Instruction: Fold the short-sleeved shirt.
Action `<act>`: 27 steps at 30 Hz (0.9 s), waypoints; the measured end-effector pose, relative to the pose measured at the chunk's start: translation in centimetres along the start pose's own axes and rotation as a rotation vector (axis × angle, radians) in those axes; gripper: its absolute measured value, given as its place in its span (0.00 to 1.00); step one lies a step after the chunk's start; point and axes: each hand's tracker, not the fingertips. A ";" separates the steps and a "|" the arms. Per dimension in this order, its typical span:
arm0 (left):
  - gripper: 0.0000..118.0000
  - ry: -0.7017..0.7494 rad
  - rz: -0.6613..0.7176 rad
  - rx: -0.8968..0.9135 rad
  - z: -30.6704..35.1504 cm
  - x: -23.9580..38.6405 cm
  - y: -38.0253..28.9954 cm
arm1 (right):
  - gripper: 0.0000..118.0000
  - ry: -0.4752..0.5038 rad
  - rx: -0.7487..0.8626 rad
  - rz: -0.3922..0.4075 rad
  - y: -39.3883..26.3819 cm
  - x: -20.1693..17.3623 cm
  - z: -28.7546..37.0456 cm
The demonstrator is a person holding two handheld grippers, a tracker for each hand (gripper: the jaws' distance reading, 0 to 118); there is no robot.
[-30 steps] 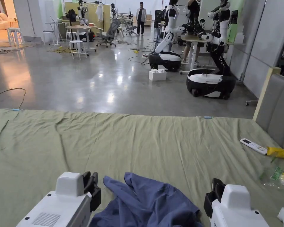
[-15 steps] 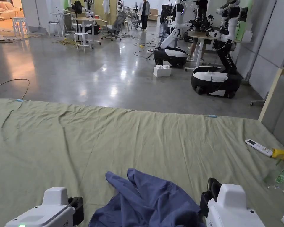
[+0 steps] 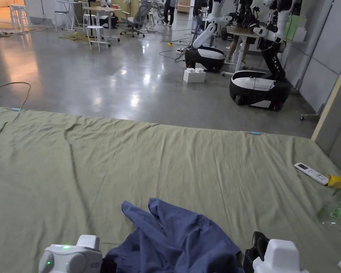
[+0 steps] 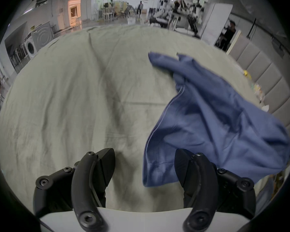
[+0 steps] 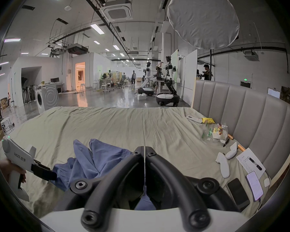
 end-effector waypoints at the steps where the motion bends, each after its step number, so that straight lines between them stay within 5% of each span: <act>1: 0.63 0.031 -0.026 -0.012 -0.5 0.4 -0.2 | 0.02 -0.003 -0.006 -0.003 -0.2 0.2 -0.1; 5: 0.58 0.118 -0.096 0.058 -0.1 2.8 -1.3 | 0.01 -0.018 -0.022 -0.004 -0.9 1.0 -0.2; 11: 0.12 0.102 -0.181 0.076 -0.3 4.3 -1.7 | 0.01 -0.031 -0.027 -0.034 -1.2 2.0 -0.2; 13: 0.06 0.052 -0.139 0.071 -0.2 3.6 -1.4 | 0.02 -0.033 -0.030 -0.037 -1.3 2.3 -0.1; 27: 0.03 -0.131 -0.032 0.300 10.7 -0.5 -1.7 | 0.02 -0.061 -0.092 -0.038 -1.6 6.1 -0.5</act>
